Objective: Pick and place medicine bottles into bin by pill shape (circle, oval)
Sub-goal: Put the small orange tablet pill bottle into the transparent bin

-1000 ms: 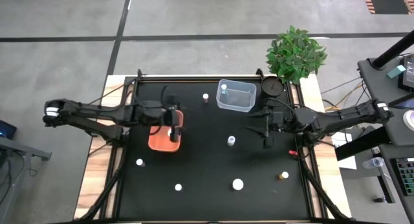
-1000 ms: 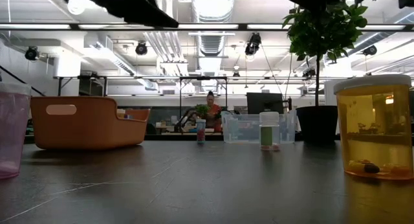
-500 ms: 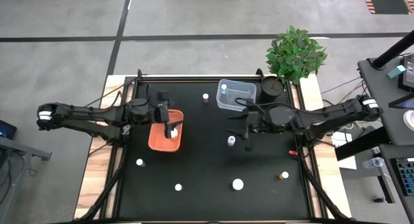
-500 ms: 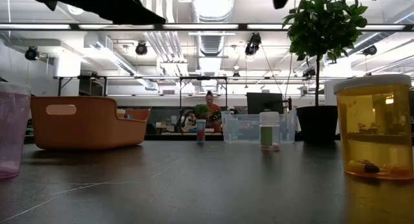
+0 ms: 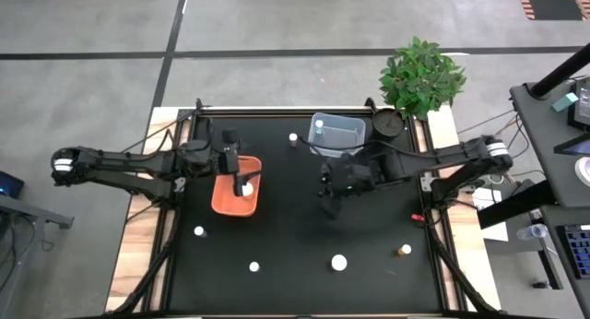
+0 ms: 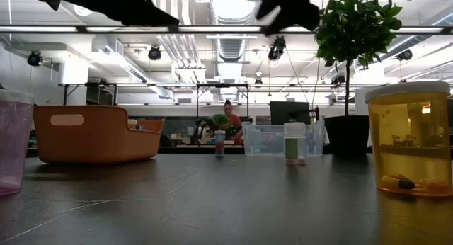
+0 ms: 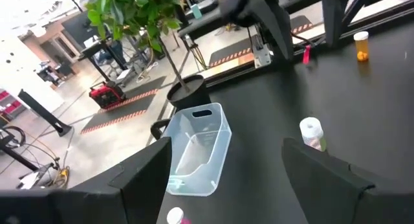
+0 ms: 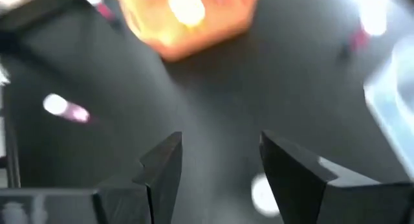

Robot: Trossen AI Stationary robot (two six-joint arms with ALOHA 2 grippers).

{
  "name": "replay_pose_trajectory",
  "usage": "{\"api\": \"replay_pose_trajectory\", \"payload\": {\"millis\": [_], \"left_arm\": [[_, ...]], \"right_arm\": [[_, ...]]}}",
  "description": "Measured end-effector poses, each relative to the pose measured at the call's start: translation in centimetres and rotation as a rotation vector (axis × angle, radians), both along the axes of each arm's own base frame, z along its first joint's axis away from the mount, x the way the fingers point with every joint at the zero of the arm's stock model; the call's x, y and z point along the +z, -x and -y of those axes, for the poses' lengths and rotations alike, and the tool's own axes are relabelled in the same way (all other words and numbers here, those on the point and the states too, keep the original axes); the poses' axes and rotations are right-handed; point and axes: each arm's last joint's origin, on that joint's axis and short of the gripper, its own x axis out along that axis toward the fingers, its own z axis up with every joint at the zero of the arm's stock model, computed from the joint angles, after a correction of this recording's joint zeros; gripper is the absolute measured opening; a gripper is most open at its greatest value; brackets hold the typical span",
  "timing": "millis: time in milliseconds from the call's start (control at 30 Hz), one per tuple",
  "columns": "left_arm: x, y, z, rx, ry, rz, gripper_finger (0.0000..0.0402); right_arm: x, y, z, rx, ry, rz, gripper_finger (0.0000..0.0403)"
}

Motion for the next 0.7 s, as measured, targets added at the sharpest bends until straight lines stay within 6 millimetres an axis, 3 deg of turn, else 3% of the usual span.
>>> {"api": "replay_pose_trajectory", "payload": {"millis": [200, 367, 700], "left_arm": [[0.1, 0.1, 0.0, 0.014, -0.004, 0.006, 0.0274], [0.3, 0.2, 0.0, 0.015, -0.004, 0.017, 0.0274], [0.6, 0.8, 0.0, 0.018, 0.019, 0.025, 0.0274]], "right_arm": [[-1.4, -0.5, -0.9, -0.178, -0.254, -0.300, 0.0199], [-2.2, -0.3, -3.1, -0.245, -0.401, -0.474, 0.0199], [-2.4, 5.0, -8.3, -0.400, -0.436, -0.672, 0.0198]]}}
